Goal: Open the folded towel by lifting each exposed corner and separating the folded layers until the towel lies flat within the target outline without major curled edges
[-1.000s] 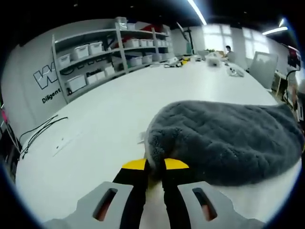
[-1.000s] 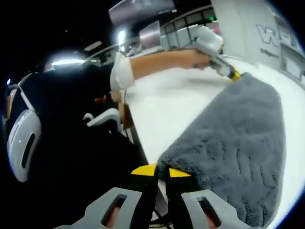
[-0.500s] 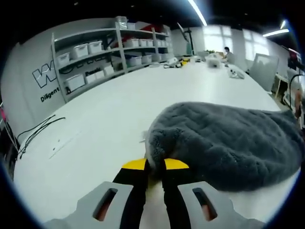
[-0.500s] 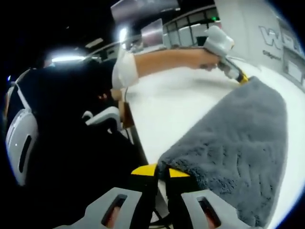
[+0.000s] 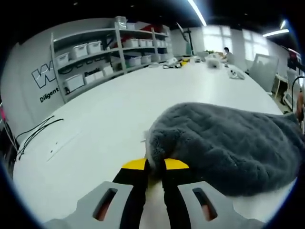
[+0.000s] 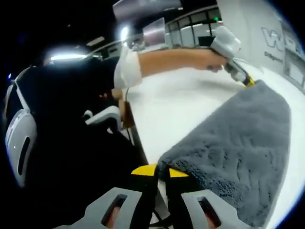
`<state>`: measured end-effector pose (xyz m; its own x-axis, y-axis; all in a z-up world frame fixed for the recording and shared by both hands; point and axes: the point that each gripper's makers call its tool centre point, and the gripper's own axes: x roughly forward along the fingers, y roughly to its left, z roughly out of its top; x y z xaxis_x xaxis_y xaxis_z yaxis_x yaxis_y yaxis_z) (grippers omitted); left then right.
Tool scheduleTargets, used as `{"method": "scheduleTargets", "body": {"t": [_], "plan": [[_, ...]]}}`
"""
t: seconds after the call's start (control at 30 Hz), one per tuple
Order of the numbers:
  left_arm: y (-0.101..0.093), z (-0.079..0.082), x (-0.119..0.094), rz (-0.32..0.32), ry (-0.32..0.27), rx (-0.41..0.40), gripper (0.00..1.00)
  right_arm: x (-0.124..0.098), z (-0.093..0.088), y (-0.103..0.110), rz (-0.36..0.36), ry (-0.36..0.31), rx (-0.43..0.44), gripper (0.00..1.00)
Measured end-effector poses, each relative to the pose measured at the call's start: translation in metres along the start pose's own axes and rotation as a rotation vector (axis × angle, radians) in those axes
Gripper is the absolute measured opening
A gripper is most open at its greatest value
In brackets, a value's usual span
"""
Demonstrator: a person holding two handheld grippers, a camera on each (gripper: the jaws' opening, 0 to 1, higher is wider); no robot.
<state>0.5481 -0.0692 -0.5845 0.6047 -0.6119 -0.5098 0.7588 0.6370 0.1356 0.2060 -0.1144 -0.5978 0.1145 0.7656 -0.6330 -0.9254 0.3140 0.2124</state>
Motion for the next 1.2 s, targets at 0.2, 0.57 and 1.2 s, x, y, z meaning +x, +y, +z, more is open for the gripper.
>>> {"method": "scheduleTargets", "body": {"t": [0.2, 0.57, 1.2], "plan": [[-0.002, 0.001, 0.002, 0.007, -0.01, 0.003, 0.12, 0.0, 0.001, 0.0, -0.001, -0.001, -0.004, 0.03], [-0.001, 0.006, -0.009, 0.109, -0.018, 0.257, 0.23, -0.01, 0.0, -0.001, 0.011, -0.022, -0.141, 0.05], [0.019, 0.025, -0.068, 0.202, -0.206, 0.065, 0.14, -0.09, 0.008, -0.029, -0.148, -0.194, -0.179, 0.0]]}}
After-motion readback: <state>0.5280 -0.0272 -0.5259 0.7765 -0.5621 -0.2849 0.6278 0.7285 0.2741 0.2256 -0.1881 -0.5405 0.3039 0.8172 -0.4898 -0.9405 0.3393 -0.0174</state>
